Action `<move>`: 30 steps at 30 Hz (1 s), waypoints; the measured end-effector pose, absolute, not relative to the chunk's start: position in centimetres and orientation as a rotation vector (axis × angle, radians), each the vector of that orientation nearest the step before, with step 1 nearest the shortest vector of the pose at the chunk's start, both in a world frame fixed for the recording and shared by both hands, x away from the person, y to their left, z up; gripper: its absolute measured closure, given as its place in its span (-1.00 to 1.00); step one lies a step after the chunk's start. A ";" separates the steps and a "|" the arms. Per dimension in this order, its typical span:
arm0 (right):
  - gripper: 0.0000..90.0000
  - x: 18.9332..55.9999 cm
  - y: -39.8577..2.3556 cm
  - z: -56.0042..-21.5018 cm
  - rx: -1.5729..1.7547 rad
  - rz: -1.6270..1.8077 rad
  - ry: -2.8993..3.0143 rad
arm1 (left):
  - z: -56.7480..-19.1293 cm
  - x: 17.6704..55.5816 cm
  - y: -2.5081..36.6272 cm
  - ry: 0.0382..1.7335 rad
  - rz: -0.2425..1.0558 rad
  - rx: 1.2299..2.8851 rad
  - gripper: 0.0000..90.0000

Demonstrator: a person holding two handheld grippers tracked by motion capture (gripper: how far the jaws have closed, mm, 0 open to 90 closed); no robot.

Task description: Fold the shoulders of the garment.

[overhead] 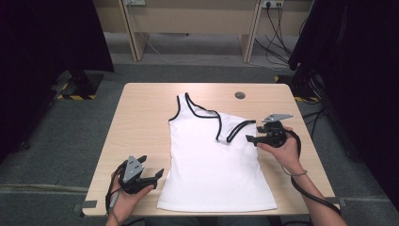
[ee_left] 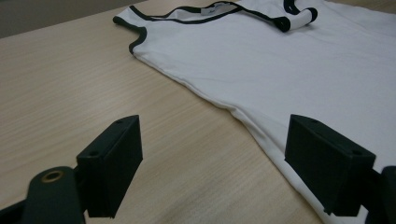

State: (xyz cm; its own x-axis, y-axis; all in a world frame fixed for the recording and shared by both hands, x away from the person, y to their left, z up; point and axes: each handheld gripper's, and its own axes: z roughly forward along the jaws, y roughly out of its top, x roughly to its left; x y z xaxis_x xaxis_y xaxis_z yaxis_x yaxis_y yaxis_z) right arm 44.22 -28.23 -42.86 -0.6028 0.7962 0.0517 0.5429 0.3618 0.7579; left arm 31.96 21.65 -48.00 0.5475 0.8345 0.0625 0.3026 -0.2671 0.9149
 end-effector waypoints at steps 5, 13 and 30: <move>-0.35 43.5 -28.9 -42.9 1.195 1.111 2.284 | -48.0 32.0 21.8 0.942 0.692 1.816 -0.60; -0.38 41.5 -30.5 -43.6 1.233 1.140 2.248 | -47.4 32.7 21.8 0.937 0.696 1.805 -0.60; -0.44 37.8 -32.4 -44.9 1.290 1.180 2.189 | -43.7 40.2 19.5 0.889 0.693 1.810 -0.60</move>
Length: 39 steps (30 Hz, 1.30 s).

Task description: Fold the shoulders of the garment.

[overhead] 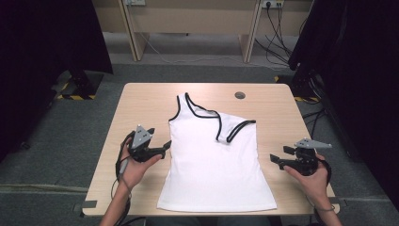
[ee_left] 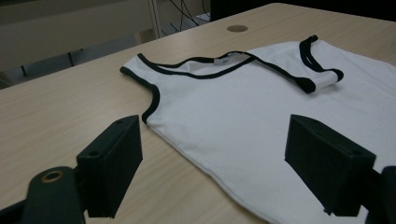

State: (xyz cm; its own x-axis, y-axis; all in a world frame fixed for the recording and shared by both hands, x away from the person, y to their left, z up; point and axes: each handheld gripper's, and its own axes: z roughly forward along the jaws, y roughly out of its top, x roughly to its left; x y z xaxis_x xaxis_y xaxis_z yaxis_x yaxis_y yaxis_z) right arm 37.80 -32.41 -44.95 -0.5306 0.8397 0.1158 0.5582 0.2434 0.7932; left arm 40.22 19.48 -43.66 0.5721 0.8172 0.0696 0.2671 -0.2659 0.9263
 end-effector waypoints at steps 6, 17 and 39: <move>-0.44 37.1 -33.1 -45.5 1.311 1.197 2.163 | -43.0 43.6 18.3 0.899 0.677 1.831 -0.60; -0.44 36.4 -33.3 -46.3 1.322 1.211 2.150 | -43.7 50.2 16.9 0.981 0.669 1.816 -0.54; -0.44 36.1 -33.8 -46.8 1.281 1.214 2.157 | -44.5 58.8 14.6 1.098 0.639 1.874 -0.39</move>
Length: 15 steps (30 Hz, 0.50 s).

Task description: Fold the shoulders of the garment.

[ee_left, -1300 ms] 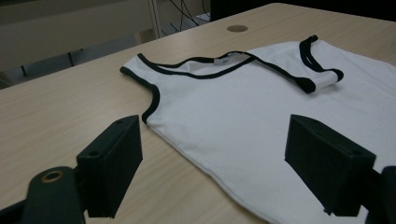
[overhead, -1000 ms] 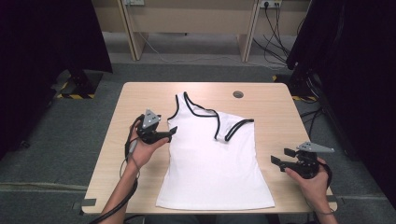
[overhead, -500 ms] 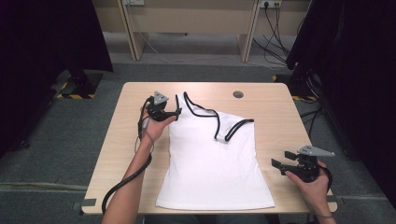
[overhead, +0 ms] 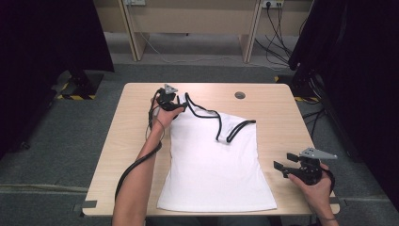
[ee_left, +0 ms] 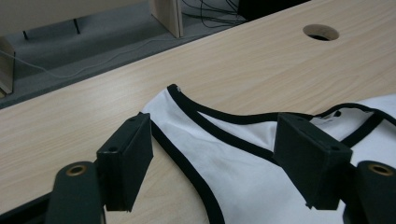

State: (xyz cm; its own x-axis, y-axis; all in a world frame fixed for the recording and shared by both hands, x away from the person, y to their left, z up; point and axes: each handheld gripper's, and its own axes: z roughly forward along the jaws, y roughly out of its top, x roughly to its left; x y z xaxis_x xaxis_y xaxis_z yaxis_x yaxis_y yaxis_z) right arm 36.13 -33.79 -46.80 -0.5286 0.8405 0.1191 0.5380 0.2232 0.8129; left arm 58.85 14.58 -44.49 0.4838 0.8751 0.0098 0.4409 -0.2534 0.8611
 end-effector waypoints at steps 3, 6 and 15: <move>-0.44 36.1 -33.8 -46.8 1.281 1.217 2.156 | -44.5 59.7 14.6 1.127 0.631 1.876 -0.39; -0.44 36.1 -33.9 -46.8 1.278 1.215 2.158 | -44.6 60.6 14.9 1.170 0.626 1.874 -0.38; -0.44 36.0 -33.7 -46.7 1.266 1.226 2.163 | -45.6 62.5 15.2 1.266 0.583 1.897 -0.28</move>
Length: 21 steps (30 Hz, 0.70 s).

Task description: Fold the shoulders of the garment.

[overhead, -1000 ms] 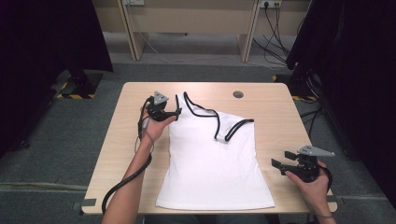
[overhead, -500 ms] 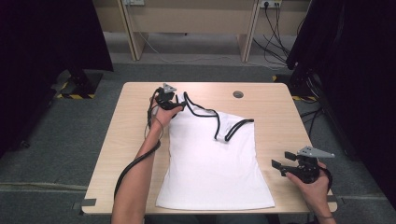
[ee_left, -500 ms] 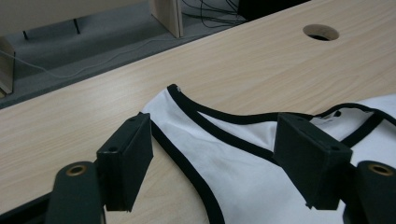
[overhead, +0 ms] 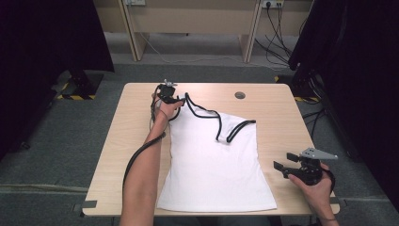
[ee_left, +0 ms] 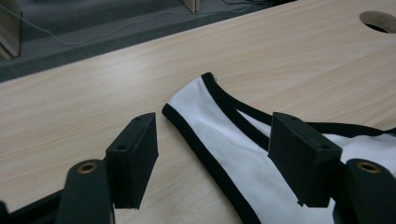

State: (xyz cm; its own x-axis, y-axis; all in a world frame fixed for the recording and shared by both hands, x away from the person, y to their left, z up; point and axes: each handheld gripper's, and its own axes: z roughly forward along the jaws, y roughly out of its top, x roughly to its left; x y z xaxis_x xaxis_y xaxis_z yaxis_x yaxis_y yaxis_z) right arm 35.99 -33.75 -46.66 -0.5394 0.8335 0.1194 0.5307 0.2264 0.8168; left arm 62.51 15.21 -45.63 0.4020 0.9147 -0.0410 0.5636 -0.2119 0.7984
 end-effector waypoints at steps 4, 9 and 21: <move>-0.45 36.0 -33.8 -46.7 1.266 1.227 2.161 | -46.4 63.1 15.1 1.274 0.563 1.926 -0.26; -0.45 35.9 -34.0 -46.5 1.266 1.239 2.154 | -46.9 63.5 14.4 1.271 0.542 1.944 -0.24; -0.45 35.9 -33.8 -46.6 1.256 1.235 2.162 | -48.0 63.7 13.7 1.261 0.535 1.979 -0.08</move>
